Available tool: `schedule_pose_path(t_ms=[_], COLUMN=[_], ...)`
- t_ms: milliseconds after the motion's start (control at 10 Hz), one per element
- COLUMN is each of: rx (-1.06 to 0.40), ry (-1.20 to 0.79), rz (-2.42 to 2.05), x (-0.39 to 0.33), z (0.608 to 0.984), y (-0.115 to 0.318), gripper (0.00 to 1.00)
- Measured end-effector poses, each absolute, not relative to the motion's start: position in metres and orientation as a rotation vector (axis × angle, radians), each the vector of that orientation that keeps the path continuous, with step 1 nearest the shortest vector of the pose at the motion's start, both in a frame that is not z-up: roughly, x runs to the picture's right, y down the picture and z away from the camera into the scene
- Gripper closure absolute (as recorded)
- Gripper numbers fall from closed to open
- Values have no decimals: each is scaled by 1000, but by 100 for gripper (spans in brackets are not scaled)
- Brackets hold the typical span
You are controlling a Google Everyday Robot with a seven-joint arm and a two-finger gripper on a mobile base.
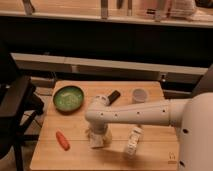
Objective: Place the white sponge in the ceramic cup
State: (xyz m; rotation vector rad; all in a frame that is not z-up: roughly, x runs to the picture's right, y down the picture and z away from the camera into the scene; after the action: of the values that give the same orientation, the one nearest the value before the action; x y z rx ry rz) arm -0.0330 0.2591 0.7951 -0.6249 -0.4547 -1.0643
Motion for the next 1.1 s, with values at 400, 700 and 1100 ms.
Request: schedule_pose_path(t_ms=[400, 700, 1100], rx=[-634, -640, -645], ry=[-458, -462, -466], rz=[-1068, -1068, -1065], x=[-33, -33, -31], z=[796, 796, 796], y=[260, 261, 260], gripper=[20, 20, 38])
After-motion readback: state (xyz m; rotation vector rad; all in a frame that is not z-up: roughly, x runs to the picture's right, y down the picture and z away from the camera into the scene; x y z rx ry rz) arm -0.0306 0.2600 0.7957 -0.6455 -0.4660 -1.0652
